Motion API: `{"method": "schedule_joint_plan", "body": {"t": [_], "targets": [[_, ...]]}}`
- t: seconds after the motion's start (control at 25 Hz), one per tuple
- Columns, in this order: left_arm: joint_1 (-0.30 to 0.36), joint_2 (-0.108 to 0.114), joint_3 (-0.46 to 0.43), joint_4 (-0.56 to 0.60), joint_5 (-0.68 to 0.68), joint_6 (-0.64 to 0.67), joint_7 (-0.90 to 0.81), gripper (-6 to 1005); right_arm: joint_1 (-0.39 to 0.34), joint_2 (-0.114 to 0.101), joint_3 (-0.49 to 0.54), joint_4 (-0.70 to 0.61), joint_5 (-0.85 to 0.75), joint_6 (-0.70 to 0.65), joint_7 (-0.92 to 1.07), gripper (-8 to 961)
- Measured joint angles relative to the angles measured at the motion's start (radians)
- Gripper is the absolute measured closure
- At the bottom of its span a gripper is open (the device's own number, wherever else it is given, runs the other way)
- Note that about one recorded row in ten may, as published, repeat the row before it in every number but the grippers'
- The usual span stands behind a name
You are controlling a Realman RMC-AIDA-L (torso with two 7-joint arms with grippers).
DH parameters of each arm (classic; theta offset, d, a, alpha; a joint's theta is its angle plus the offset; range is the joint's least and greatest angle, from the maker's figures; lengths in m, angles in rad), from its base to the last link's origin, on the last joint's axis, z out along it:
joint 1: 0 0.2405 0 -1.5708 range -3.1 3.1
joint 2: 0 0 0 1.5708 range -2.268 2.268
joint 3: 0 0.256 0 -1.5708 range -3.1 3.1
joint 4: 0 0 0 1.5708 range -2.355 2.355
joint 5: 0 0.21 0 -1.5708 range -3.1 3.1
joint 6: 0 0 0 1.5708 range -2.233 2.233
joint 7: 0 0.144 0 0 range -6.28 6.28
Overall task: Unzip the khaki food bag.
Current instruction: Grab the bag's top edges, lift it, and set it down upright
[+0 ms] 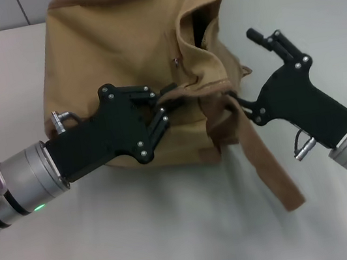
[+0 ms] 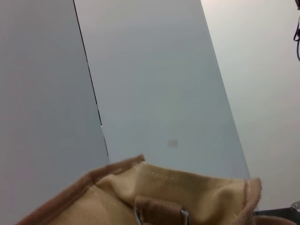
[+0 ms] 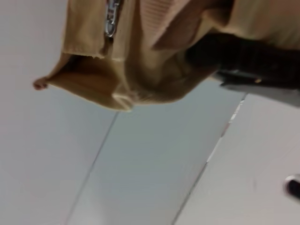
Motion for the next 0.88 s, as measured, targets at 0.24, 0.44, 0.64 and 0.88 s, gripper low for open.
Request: {"method": "schedule_joint_plan", "body": {"t": [0.24, 0.44, 0.64, 0.88], "targets": [[0.0, 0.0, 0.0, -0.009, 0.002, 0.0, 0.002, 936, 0.006, 0.0, 0.058, 0.007, -0.018, 0.01, 0.069, 115], [0.0, 0.0, 0.0, -0.011, 0.002, 0.001, 0.003, 935, 0.002, 0.0, 0.082, 0.003, -0.04, 0.016, 0.084, 115], [0.0, 0.0, 0.001, -0.011, 0.002, 0.001, 0.003, 934, -0.003, 0.0, 0.078, -0.001, -0.043, 0.031, 0.046, 114], [0.0, 0.0, 0.001, -0.011, 0.002, 0.003, 0.002, 932, -0.012, 0.0, 0.087, 0.007, -0.043, 0.089, -0.045, 113]]}}
